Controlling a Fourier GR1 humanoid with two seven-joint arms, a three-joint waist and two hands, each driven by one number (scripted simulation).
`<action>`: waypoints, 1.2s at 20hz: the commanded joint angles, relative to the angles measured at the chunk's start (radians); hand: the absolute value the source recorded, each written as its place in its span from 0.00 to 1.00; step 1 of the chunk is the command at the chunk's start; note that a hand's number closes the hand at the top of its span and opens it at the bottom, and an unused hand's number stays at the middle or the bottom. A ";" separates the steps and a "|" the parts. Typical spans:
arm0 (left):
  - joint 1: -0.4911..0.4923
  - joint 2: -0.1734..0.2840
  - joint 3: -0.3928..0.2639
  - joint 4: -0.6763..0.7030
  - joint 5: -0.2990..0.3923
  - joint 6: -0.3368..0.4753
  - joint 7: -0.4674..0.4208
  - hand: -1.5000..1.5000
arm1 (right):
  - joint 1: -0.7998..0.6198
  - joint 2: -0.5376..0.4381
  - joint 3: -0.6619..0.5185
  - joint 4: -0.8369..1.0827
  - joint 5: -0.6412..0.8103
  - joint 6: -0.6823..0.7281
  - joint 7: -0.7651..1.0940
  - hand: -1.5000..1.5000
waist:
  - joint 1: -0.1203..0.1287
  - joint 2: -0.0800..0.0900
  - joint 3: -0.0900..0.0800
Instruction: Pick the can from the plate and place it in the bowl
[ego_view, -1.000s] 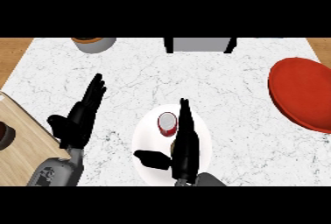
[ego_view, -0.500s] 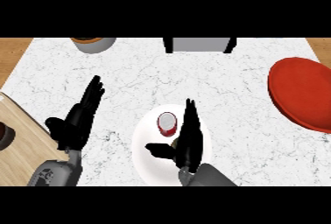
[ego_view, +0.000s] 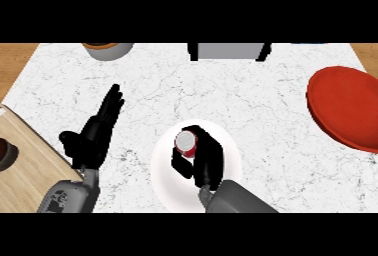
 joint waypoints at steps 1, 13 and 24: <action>-0.001 0.011 0.008 -0.010 -0.001 -0.023 0.004 0.50 | -0.019 0.003 0.081 0.107 -0.086 0.005 -0.104 1.00 | 0.013 0.006 0.001; 0.018 0.012 0.056 0.019 -0.007 -0.030 -0.016 0.50 | 0.252 -0.483 -0.070 -0.502 -0.396 0.315 -0.474 1.00 | -0.033 -0.001 0.002; 0.078 -0.034 0.007 -0.084 -0.048 0.009 0.031 0.50 | 0.317 -0.599 -0.251 -0.766 -0.254 0.210 -0.630 1.00 | -0.022 -0.007 0.000</action>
